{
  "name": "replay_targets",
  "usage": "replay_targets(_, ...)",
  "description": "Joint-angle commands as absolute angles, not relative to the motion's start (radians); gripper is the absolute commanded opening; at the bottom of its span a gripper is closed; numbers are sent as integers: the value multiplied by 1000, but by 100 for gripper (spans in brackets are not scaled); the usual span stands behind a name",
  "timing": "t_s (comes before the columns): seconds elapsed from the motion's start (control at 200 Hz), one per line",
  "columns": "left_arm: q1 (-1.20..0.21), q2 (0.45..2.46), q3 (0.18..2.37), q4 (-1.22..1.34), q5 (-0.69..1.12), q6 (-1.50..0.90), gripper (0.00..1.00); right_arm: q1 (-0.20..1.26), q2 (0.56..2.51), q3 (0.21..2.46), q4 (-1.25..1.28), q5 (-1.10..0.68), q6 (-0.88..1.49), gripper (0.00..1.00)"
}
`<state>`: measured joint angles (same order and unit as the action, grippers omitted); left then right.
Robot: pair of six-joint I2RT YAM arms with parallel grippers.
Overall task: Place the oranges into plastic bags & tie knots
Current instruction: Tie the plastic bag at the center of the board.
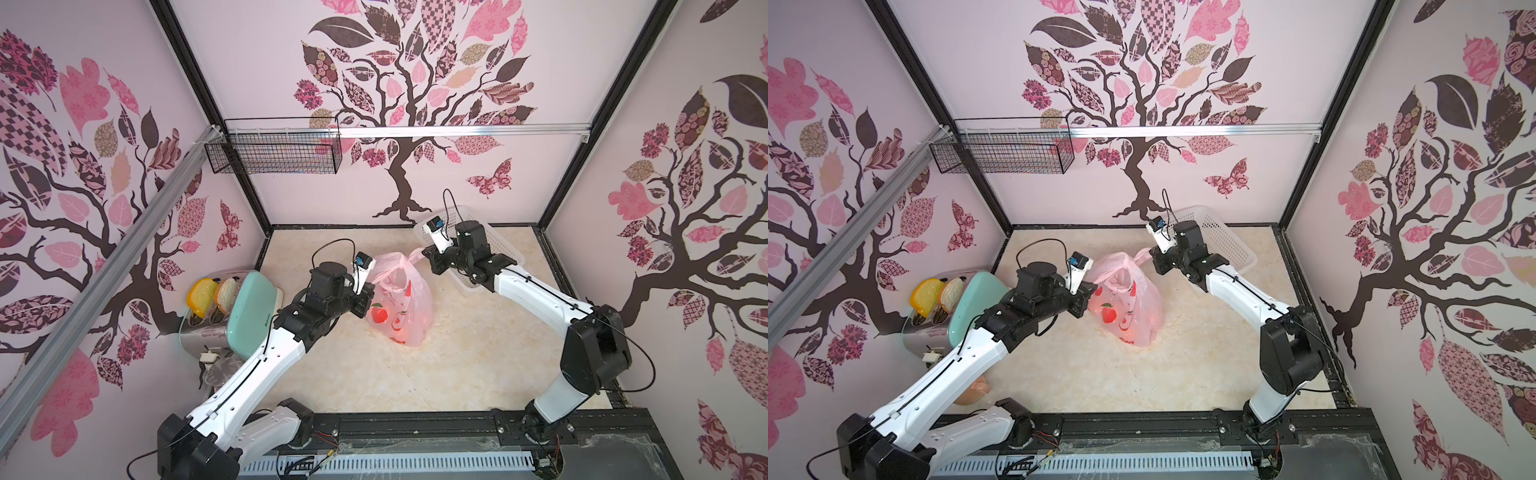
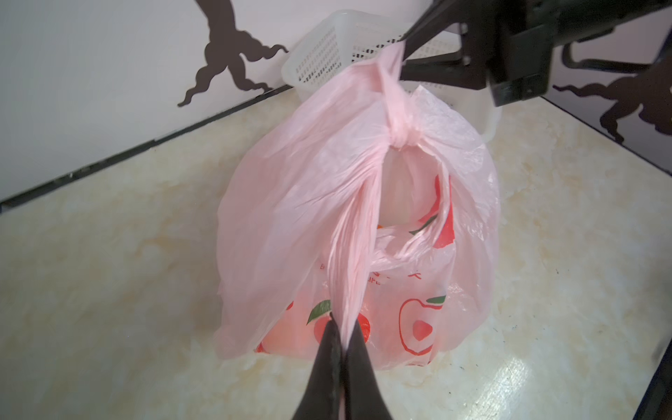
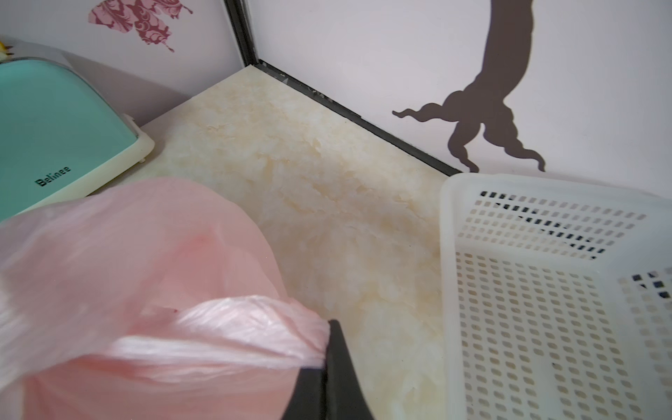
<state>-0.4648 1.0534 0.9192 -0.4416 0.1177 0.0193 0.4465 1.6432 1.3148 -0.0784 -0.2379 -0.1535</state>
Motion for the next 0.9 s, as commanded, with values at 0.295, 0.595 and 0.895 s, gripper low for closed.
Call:
replay_targets(0.295, -131, 916, 592, -381, 53, -554, 0, 104, 1465, 993, 51, 84, 104, 0)
replay_targets(0.595, 0, 882, 564, -315, 262, -500, 4, 67, 1445, 945, 57, -107, 117, 0)
replay_targets(0.895, -67, 931, 791, -432, 83, -439, 91, 98, 1271, 989, -175, 132, 182, 77)
